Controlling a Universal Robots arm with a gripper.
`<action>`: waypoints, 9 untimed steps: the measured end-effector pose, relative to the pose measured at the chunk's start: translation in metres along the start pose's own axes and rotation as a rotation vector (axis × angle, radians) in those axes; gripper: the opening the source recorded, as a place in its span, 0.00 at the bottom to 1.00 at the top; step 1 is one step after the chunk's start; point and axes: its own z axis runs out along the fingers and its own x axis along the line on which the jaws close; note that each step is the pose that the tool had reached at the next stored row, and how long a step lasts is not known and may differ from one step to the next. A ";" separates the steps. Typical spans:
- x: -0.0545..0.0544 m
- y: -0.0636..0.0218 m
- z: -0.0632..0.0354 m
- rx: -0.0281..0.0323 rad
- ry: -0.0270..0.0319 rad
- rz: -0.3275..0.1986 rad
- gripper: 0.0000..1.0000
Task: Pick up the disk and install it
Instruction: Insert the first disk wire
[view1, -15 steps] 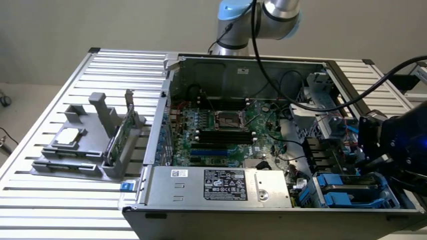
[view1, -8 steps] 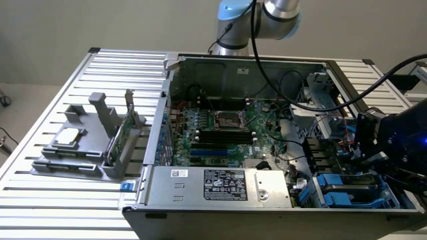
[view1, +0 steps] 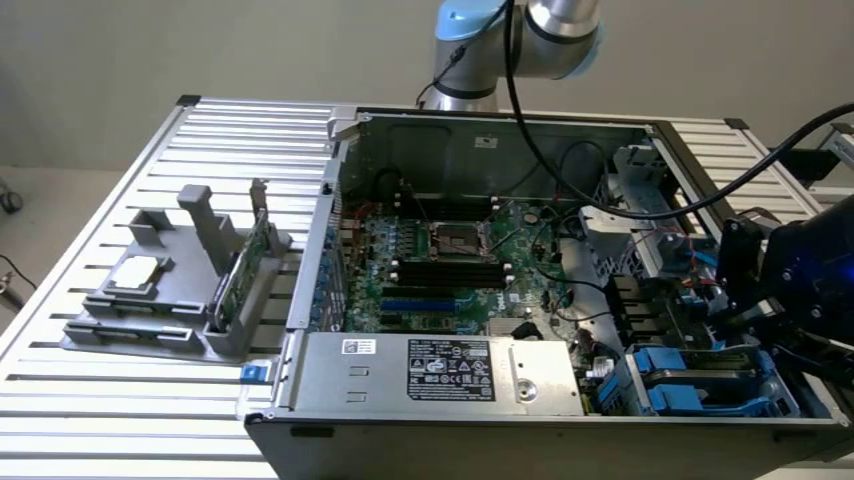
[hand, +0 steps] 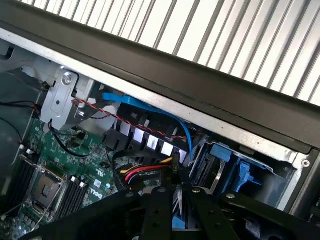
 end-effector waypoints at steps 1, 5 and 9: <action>0.000 0.0001 -0.0002 -0.0011 -0.0005 0.005 0.18; 0.000 0.0001 -0.0008 -0.0041 -0.0053 0.021 0.18; 0.000 0.0000 -0.0008 0.0047 -0.0353 0.030 0.18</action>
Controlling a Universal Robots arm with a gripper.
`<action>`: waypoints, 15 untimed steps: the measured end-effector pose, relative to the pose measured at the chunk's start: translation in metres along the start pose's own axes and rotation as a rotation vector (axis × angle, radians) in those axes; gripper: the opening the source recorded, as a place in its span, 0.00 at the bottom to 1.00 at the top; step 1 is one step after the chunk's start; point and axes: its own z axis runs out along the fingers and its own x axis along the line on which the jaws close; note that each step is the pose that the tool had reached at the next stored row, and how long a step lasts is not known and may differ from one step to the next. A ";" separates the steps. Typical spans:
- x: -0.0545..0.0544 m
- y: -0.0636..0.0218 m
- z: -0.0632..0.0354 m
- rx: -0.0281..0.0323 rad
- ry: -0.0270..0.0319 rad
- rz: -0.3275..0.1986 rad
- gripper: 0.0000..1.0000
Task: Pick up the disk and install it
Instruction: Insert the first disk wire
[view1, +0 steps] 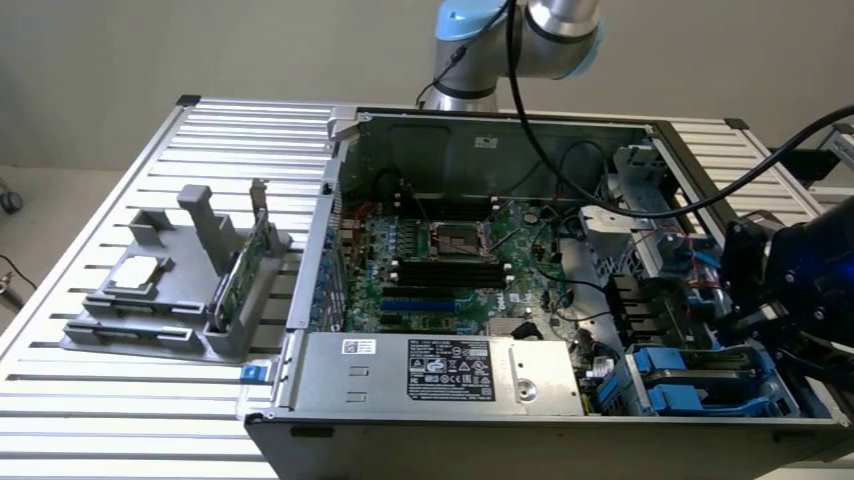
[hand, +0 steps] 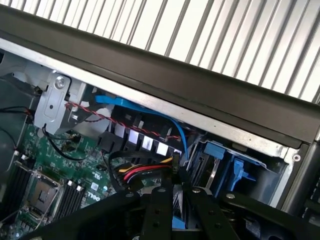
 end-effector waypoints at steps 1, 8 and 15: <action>0.000 0.0000 0.0000 0.0025 -0.0083 0.002 0.18; 0.000 -0.0001 0.0000 0.0174 -0.0560 0.020 0.18; 0.000 -0.0011 0.0000 0.0265 -0.0659 0.030 0.18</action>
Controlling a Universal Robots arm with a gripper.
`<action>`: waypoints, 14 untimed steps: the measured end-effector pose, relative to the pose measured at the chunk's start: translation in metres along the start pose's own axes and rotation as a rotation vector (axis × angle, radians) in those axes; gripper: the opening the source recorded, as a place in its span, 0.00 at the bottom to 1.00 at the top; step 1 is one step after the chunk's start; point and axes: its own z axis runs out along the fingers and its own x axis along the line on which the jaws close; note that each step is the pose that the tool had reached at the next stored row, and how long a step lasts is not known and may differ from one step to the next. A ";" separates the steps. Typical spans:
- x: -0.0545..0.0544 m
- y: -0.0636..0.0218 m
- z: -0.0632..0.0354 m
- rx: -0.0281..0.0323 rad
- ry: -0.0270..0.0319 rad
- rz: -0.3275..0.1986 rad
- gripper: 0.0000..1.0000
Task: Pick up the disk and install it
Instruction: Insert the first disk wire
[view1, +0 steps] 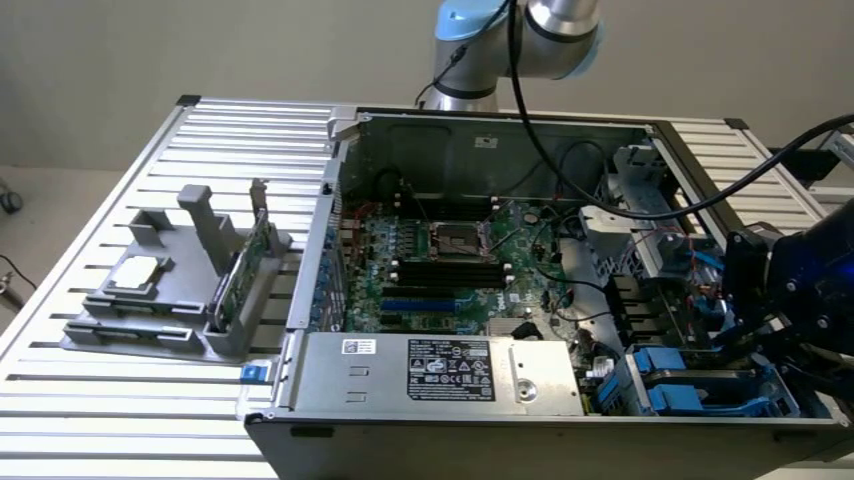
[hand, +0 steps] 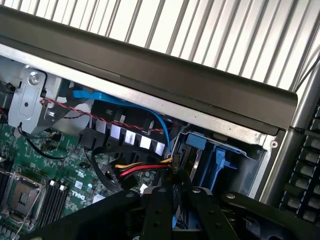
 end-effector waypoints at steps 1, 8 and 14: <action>0.000 0.0000 0.0000 0.0000 0.0000 0.000 0.18; 0.000 -0.0012 0.0000 -0.0101 -0.0049 0.057 0.18; 0.001 -0.0030 0.0000 -0.0185 -0.0090 0.104 0.18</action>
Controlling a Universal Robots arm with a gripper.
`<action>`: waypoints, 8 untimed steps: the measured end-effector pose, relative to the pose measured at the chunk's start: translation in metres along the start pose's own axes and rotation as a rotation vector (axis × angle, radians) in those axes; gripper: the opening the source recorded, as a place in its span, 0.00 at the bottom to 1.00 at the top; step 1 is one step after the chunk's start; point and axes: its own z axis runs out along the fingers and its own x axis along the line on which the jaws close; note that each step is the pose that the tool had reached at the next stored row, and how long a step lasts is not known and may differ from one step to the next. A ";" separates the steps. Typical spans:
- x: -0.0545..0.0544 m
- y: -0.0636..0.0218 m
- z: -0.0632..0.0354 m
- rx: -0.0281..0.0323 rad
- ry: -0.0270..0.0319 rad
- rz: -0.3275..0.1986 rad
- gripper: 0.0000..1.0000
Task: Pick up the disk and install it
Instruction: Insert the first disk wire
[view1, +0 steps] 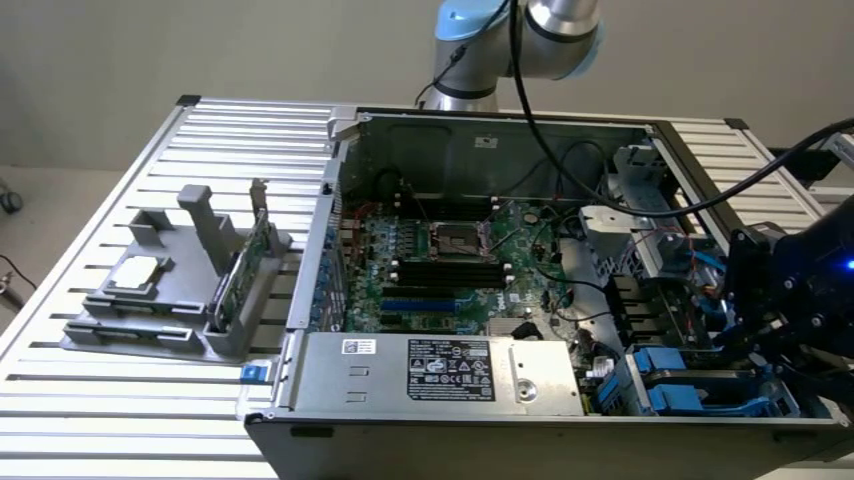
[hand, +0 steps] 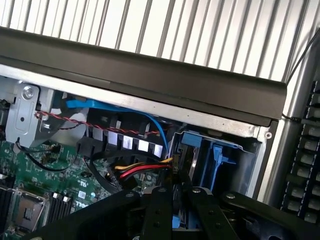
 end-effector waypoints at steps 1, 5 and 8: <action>0.000 -0.0005 0.0000 -0.0012 -0.0006 0.007 0.18; 0.000 -0.0025 0.0004 -0.0059 -0.0037 0.035 0.18; 0.001 -0.0037 0.0010 -0.0108 -0.0061 0.063 0.18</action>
